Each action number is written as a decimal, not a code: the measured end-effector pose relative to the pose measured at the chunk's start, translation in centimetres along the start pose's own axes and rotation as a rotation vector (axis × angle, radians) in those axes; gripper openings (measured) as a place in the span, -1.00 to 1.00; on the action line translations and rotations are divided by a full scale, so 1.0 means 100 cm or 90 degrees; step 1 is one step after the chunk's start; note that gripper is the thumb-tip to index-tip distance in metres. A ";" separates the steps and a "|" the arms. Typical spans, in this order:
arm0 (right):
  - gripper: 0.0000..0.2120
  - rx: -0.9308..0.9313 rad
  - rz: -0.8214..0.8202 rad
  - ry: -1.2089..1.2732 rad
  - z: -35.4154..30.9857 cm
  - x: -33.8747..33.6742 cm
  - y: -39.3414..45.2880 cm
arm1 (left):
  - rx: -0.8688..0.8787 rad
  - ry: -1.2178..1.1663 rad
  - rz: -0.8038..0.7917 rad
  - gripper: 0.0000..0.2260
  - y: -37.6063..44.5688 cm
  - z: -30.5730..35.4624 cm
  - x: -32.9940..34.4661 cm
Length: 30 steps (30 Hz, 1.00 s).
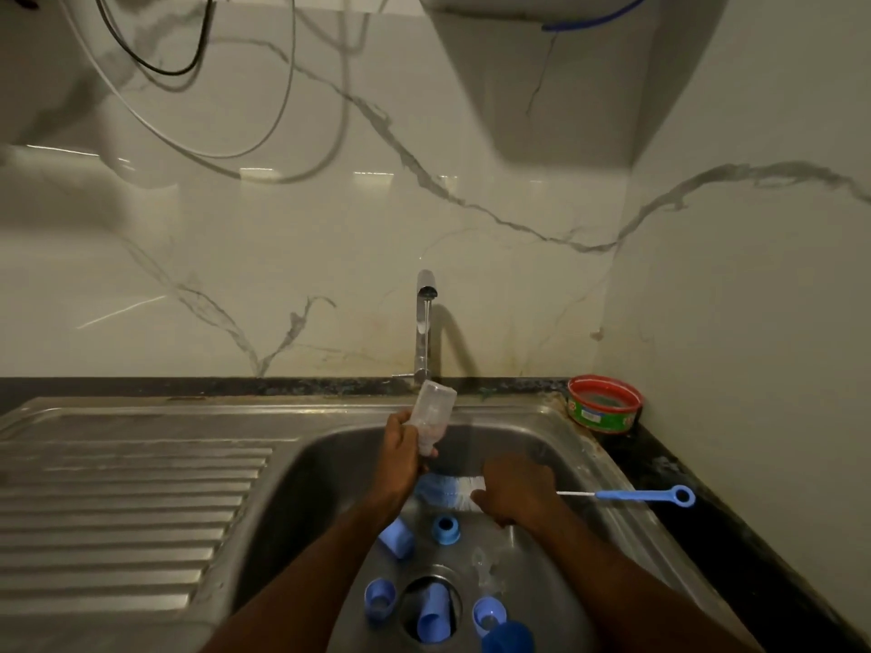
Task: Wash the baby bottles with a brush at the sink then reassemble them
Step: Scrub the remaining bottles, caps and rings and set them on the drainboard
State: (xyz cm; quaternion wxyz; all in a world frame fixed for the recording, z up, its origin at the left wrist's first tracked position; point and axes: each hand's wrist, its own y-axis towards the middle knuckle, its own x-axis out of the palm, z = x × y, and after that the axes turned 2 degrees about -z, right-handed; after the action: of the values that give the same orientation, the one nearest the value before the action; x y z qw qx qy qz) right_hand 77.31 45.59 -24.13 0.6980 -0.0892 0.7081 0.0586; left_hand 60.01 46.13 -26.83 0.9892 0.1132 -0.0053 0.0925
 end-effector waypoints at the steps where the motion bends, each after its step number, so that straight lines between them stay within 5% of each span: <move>1: -0.64 -0.002 -0.006 -0.003 0.000 0.000 0.000 | 0.009 0.009 -0.005 -0.77 -0.001 -0.001 0.000; 7: -0.63 -0.016 -0.003 0.023 -0.005 -0.005 -0.011 | -0.019 0.035 0.002 -0.85 -0.005 0.015 -0.003; 12: -0.55 -0.012 -0.029 0.062 -0.003 -0.009 -0.020 | -0.124 -0.087 0.056 -0.75 -0.005 0.022 -0.005; 17: -0.56 -0.019 -0.026 0.079 -0.007 -0.013 -0.023 | -0.092 -0.111 0.019 -0.73 -0.005 0.030 -0.011; 21: -0.60 -0.030 -0.014 0.078 -0.006 -0.014 -0.025 | -0.004 -0.026 0.102 -0.57 -0.007 0.030 -0.015; 30: -0.61 -0.011 -0.004 0.047 0.004 -0.017 -0.026 | 0.088 0.036 0.027 -0.71 0.002 0.014 -0.015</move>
State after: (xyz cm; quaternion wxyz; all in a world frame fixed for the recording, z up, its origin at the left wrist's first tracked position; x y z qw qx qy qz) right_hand 78.23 43.23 -22.36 0.6706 -0.0991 0.7328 0.0591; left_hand 58.55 45.77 -25.41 0.9766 0.1788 0.0265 0.1166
